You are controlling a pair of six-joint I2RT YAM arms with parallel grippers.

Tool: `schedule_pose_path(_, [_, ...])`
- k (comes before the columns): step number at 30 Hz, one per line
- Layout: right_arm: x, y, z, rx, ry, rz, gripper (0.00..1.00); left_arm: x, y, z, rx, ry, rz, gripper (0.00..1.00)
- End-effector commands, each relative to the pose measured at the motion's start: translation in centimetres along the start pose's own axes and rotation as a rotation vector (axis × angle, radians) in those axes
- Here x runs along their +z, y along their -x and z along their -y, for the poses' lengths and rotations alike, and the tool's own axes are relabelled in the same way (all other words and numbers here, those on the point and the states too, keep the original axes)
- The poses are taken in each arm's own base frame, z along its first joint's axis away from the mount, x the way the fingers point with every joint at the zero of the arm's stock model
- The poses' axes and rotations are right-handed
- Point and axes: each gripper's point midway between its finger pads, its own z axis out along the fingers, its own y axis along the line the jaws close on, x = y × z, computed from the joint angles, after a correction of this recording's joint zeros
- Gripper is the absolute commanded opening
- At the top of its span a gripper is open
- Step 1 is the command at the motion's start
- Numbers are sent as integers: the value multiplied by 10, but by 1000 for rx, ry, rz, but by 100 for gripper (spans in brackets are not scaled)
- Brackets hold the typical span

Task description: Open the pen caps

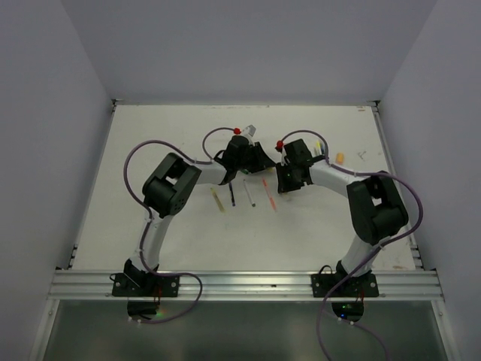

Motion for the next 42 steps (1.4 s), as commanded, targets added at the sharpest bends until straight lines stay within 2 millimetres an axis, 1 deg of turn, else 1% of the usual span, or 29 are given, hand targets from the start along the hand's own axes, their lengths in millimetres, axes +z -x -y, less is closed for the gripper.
schedule_pose_path(1, [1,8,-6,-14,31,1,14,8,19,16,36,-47,72,20])
schedule_pose_path(6, [10,6,-7,-13,40,-21,18,10,13,6,43,-17,61,27])
schedule_pose_path(7, [12,7,-7,-9,41,-23,18,10,12,5,42,-13,59,31])
schedule_pose_path(10, [15,8,-8,-8,45,-25,22,9,12,2,44,0,56,36])
schedule_pose_path(14, [15,10,-10,-1,55,-24,33,7,14,1,50,13,63,41])
schedule_pose_path(15, [14,11,-10,0,56,-19,34,6,14,0,51,17,64,43])
schedule_pose_path(18, [11,14,-11,8,55,-13,38,0,21,4,56,29,82,47])
schedule_pose_path(19, [9,16,-11,11,48,-9,42,-5,27,10,57,29,95,48])
schedule_pose_path(21, [1,25,-11,19,40,23,44,-12,35,15,67,39,118,53])
schedule_pose_path(22, [-2,28,-10,27,35,34,47,-20,44,24,74,39,134,54])
schedule_pose_path(23, [-6,32,-9,29,21,49,48,-24,49,27,81,46,151,56])
schedule_pose_path(24, [-16,39,-9,33,14,80,50,-29,54,30,92,52,163,58])
schedule_pose_path(25, [-22,44,-8,44,6,99,56,-39,64,42,100,45,186,59])
schedule_pose_path(27, [-34,54,-2,55,-37,146,62,-52,74,45,114,65,220,64])
schedule_pose_path(28, [-45,63,-1,67,-51,185,66,-64,83,56,118,59,242,66])
schedule_pose_path(29, [-51,67,8,77,-97,208,68,-71,85,54,126,76,257,68])
schedule_pose_path(30, [-55,71,16,94,-134,225,69,-84,96,64,134,68,290,73])
schedule_pose_path(31, [-63,76,23,117,-166,246,73,-91,100,62,134,89,300,75])
schedule_pose_path(32, [-65,78,31,136,-196,254,75,-97,102,64,139,91,308,78])
schedule_pose_path(33, [-68,80,44,158,-248,266,75,-105,103,58,152,110,312,82])
schedule_pose_path(34, [-69,81,57,205,-278,266,76,-118,110,65,162,112,329,85])
schedule_pose_path(35, [-68,81,67,224,-303,261,76,-125,108,60,189,133,328,87])
schedule_pose_path(36, [-68,81,76,245,-331,257,76,-139,114,70,210,119,349,91])
schedule_pose_path(37, [-64,81,88,279,-363,240,75,-146,115,64,219,159,359,93])
schedule_pose_path(38, [-63,80,96,295,-382,232,75,-152,111,58,246,182,351,96])
schedule_pose_path(39, [-63,83,105,321,-396,234,75,-167,114,64,263,185,366,98])
schedule_pose_path(40, [-61,81,112,346,-412,219,73,-174,114,62,278,202,375,98])
schedule_pose_path(41, [-53,77,118,360,-424,195,71,-181,109,54,304,224,364,98])
schedule_pose_path(42, [-53,78,128,394,-436,193,68,-194,111,59,320,225,379,98])
